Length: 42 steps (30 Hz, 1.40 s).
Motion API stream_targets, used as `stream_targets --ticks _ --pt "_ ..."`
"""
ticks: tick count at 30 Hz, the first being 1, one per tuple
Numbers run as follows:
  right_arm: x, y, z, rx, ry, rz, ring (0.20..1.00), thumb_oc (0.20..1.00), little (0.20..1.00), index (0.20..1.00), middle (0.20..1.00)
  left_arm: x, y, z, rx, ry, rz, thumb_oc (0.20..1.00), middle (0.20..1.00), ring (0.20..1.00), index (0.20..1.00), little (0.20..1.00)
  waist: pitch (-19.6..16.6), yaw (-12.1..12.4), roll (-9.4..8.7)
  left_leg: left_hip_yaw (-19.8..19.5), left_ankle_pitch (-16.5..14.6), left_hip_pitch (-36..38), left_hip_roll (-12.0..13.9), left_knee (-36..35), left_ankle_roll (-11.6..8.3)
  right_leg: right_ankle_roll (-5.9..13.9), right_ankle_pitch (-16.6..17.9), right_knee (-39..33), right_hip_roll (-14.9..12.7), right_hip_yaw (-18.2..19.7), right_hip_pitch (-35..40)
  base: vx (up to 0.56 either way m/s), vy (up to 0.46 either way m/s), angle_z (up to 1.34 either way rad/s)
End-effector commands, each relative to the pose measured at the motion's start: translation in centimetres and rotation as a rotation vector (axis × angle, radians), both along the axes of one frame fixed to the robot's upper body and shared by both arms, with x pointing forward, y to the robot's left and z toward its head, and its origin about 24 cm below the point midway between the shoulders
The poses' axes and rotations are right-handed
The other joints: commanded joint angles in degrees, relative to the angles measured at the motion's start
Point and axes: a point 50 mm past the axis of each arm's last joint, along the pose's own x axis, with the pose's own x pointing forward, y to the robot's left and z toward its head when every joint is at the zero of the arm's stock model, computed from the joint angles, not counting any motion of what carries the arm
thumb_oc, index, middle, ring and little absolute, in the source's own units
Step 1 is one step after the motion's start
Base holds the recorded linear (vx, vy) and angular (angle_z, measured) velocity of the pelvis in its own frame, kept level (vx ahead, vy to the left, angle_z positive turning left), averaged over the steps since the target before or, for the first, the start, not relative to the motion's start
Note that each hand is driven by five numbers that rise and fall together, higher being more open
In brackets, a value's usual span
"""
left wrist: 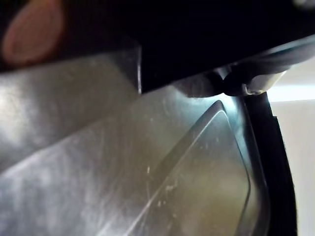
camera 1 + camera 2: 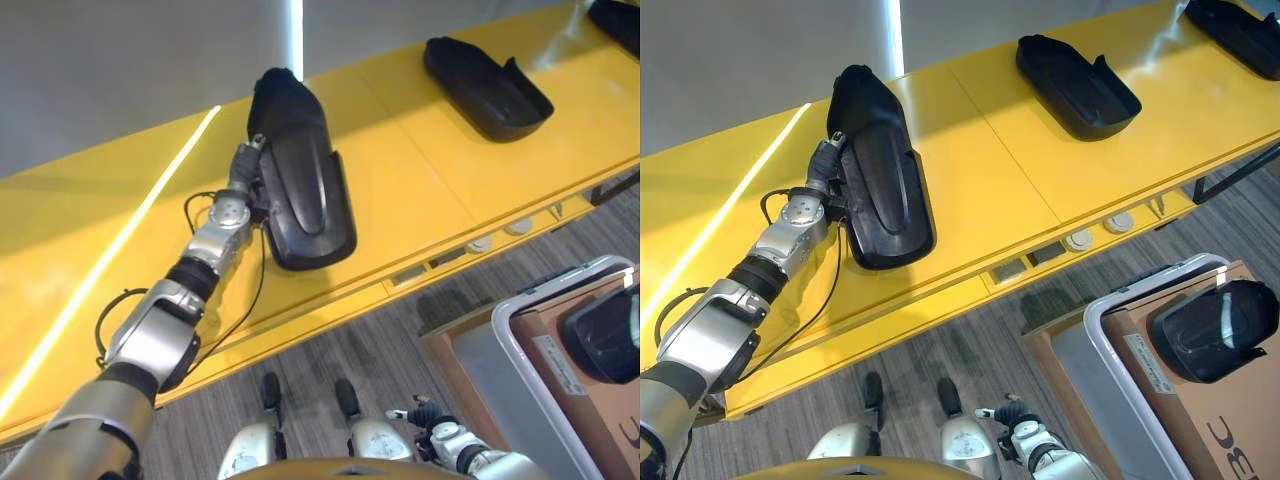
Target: Move parts from the plastic box to the shelf.
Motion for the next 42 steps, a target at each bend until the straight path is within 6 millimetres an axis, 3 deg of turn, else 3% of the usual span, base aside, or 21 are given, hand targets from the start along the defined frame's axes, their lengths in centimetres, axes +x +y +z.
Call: stream_targets --ticks 1,7,11,12,21,25,29,31,34,36,42 --pt "-0.7 0.6 -0.4 0.015 0.014 -0.014 1.0 1.0 1.0 1.0 1.0 0.9 -0.8 2.5 0.104 -0.087 0.049 1.0 1.0 1.0 1.0 1.0 -0.2 0.9 -1.44 -3.6 -3.1 1.6 1.4 -0.4 -2.19 3.11 0.5 -0.3 -3.1 -2.4 -1.9 0.01 -0.018 0.05" --pt "-1.3 1.0 -0.7 0.024 0.033 -0.02 1.0 1.0 1.0 1.0 1.0 1.3 -1.3 1.9 0.172 -0.051 0.086 1.0 1.0 1.0 1.0 1.0 -0.8 0.3 -1.25 -3.5 -3.3 1.9 1.4 -0.4 -2.35 3.01 0.1 -0.3 -3.2 -2.6 -1.4 0.02 -0.014 0.1" --pt "-2.0 1.1 -0.9 0.024 0.061 -0.001 1.0 1.0 1.0 1.0 1.0 1.5 -1.4 0.8 0.313 -0.013 0.118 1.0 1.0 1.0 1.0 1.0 -1.5 0.0 -1.04 -3.3 -3.4 2.3 1.3 -0.4 -2.57 3.04 -0.2 -0.3 -3.4 -3.0 -0.8 0.01 -0.01 0.0" --pt "-2.3 0.9 -1.0 0.029 0.07 -0.023 1.0 1.0 1.0 1.0 1.0 1.7 -1.2 0.4 0.421 0.008 0.151 1.0 1.0 1.0 1.0 1.0 -2.0 -0.3 -0.9 -3.2 -3.5 2.7 1.3 -0.4 -2.66 3.03 -0.4 -0.3 -3.5 -3.3 -0.3 0.03 -0.031 0.03" --pt "-4.5 0.2 -1.6 0.034 0.161 -0.03 1.0 1.0 1.0 1.0 1.0 2.3 -1.1 1.4 0.687 -0.01 0.194 1.0 1.0 1.0 1.0 1.0 -4.9 -1.2 -0.81 -2.9 -4.4 5.1 1.4 -0.4 -2.68 2.8 -1.2 -0.3 -3.6 -3.6 2.1 0.04 -0.03 0.0" --pt "-5.2 -0.5 -1.6 0.024 0.177 -0.069 1.0 1.0 1.0 1.0 1.0 2.3 -0.9 1.6 0.559 0.018 0.214 1.0 1.0 1.0 1.0 1.0 -6.0 -1.4 -0.89 -2.7 -4.8 6.1 1.6 -0.4 -2.72 2.75 -1.6 -0.3 -3.6 -3.7 3.2 0.03 -0.018 0.03" --pt "-5.5 -0.9 -1.6 0.011 0.187 -0.091 1.0 1.0 1.0 1.0 1.0 2.1 -2.2 3.8 0.294 -0.077 0.205 1.0 1.0 1.0 1.0 1.0 -6.7 -1.0 -1.15 -3.1 -5.1 6.8 1.7 -0.4 -2.67 2.76 -1.8 -0.3 -3.6 -4.2 4.0 0.0 0.0 0.0" --pt "-5.5 -0.9 -1.5 0.011 0.178 -0.111 1.0 1.0 1.0 1.0 1.0 1.0 -2.8 5.6 0.135 -0.217 0.143 1.0 1.0 1.0 1.0 1.0 -7.0 0.3 -1.65 -3.8 -5.2 7.0 1.8 -0.4 -2.72 2.62 -2.1 -0.3 -3.6 -5.2 4.8 0.02 -0.01 0.06" --pt "-5.6 -1.0 -1.5 0.011 0.174 -0.124 1.0 1.0 1.0 1.0 1.0 0.4 -2.5 5.8 0.099 -0.26 0.13 1.0 1.0 1.0 1.0 1.0 -6.9 0.7 -1.84 -4.3 -5.2 7.0 1.7 -0.4 -2.75 2.55 -2.2 -0.3 -3.6 -5.7 5.2 0.0 -0.004 0.16" --pt "-5.2 -0.8 -1.5 0.025 0.152 -0.15 1.0 1.0 1.0 1.0 1.0 -2.1 -1.1 4.8 0.036 -0.338 0.084 1.0 1.0 1.0 1.0 1.0 -6.6 2.7 -2.49 -5.5 -5.2 6.7 1.7 -0.4 -2.86 2.3 -2.4 -0.3 -3.6 -7.0 5.7 -0.02 0.008 0.14" --pt "-4.8 0.7 -1.7 0.076 0.124 -0.141 1.0 1.0 1.0 1.0 1.0 -7.5 2.5 -0.6 0.17 -0.309 -0.012 1.0 1.0 1.0 1.0 1.0 -6.3 5.8 -3.98 -7.1 -5.2 5.9 1.7 -0.4 -2.88 2.18 -2.8 -0.3 -3.7 -8.8 5.9 -0.01 0.038 0.27"
